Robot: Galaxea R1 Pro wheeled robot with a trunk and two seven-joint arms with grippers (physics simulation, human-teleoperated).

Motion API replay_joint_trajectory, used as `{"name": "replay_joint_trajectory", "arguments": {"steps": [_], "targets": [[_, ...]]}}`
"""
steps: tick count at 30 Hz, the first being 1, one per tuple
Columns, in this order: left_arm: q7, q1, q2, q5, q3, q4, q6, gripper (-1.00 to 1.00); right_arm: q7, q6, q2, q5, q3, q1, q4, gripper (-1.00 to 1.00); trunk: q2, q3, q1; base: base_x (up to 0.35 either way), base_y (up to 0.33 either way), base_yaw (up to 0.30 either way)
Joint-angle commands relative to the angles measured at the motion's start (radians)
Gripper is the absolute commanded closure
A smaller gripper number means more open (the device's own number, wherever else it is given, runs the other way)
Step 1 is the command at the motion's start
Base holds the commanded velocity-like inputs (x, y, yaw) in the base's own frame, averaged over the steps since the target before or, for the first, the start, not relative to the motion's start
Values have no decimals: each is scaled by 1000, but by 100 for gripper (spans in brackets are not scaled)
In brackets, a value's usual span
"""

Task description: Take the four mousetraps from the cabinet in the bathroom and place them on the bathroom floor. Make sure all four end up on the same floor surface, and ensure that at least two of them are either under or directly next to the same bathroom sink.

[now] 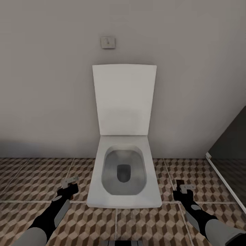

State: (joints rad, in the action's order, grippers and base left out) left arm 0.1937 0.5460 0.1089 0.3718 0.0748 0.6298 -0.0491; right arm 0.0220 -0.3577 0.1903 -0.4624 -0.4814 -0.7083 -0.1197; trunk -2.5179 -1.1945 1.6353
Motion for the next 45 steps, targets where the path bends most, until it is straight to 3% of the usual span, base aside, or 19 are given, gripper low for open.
{"name": "replay_joint_trajectory", "arguments": {"steps": [1, 8, 32, 45], "targets": [[12, 0, 2, 4, 8, 2, -5, 100, -3, -3, 1, -10, -8, 0, 0, 100, 0, -1, 0, 0, 0, 0], [12, 0, 3, 4, 8, 2, -4, 100, -2, -2, 0, -11, -8, 0, 0, 100, 0, -1, 0, 0, 0, 0], [18, 0, 8, 3, 3, 2, -2, 100, -2, -3, 0, -12, -8, 0, 0, 100, -6, -94, 11, 0, 0, 0], [12, 0, 11, 3, 1, 2, -2, 100, -2, -3, 0, -11, -8, 0, 0, 100, -6, -94, 11, 0, 0, 0]]}}
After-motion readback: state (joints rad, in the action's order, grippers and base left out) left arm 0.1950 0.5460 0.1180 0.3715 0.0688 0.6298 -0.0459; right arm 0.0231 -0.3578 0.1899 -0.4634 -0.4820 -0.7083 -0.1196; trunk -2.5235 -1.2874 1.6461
